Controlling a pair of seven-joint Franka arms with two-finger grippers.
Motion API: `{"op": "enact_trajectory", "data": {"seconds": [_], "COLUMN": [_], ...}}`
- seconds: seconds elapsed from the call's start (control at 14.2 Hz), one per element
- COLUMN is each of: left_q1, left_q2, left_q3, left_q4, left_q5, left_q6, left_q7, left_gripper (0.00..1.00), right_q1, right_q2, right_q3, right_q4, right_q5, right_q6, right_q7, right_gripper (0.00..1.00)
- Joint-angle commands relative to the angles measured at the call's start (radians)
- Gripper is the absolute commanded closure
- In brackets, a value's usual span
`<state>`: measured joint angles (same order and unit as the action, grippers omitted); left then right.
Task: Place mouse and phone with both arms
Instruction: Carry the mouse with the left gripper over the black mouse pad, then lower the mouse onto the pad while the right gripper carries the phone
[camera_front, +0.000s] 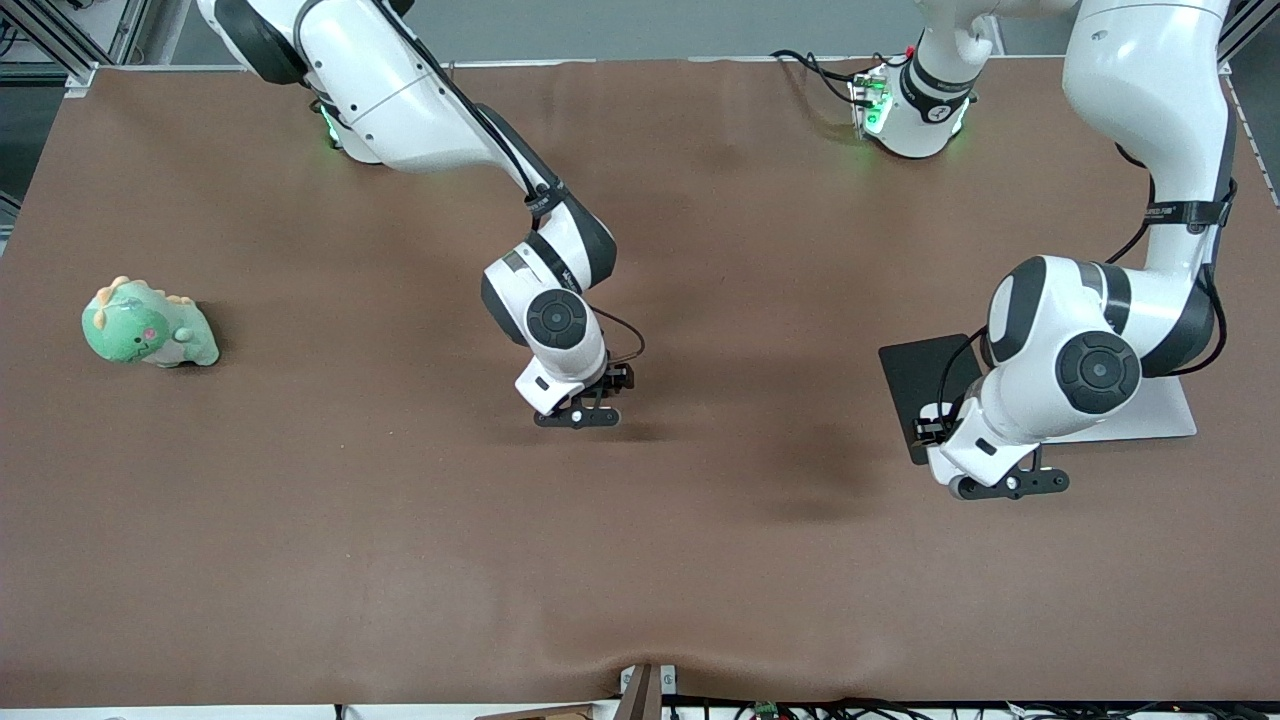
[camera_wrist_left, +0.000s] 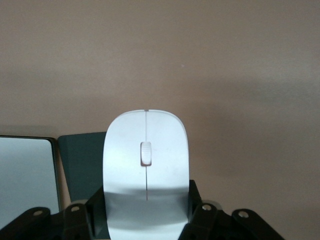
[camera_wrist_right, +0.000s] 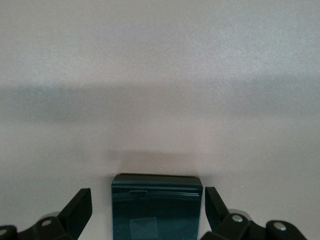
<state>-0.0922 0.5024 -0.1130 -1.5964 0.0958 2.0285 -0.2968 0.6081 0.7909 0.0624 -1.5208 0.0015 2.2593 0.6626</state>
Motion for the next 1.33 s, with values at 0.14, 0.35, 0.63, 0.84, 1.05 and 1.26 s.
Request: {"op": "enact_trajectory", "data": {"seconds": [0.14,0.35,0.63,0.84,1.05,1.26], "left_q1": [0.025,0.04,0.049,0.06,0.129,0.138], "left_q2": [0.004,0.019,0.028,0.03,0.004,-0.021], "left_q3": [-0.008,-0.01,-0.01,-0.01,-0.013,-0.016], "left_q4": [-0.016,-0.016,-0.108,-0.149,-0.272,-0.338], "left_q5": [0.024,0.041,0.042,0.042,0.044,0.044], "left_q6": [0.013,0.022,0.163,0.206,0.352,0.364], "left_q7": [0.033,0.041,0.056,0.056,0.076,0.104], "left_gripper": [0.68,0.68,0.68,0.67,0.65,0.65], "right_q1": [0.012,0.01,0.01,0.009,-0.002,-0.027], "right_q2": [0.021,0.021,0.036,0.044,0.036,0.005], "right_q3": [-0.003,-0.003,-0.003,-0.003,-0.001,-0.001], "right_q4": [0.022,0.022,0.022,0.014,0.013,0.008], "right_q5": [-0.026,-0.026,-0.026,-0.024,-0.018,-0.017], "right_q6": [-0.014,-0.015,-0.015,-0.014,-0.015,-0.026], "right_q7": [0.054,0.054,0.068,0.071,0.092,0.086], "right_gripper": [0.0,0.0,0.0,0.0,0.95,1.0]}}
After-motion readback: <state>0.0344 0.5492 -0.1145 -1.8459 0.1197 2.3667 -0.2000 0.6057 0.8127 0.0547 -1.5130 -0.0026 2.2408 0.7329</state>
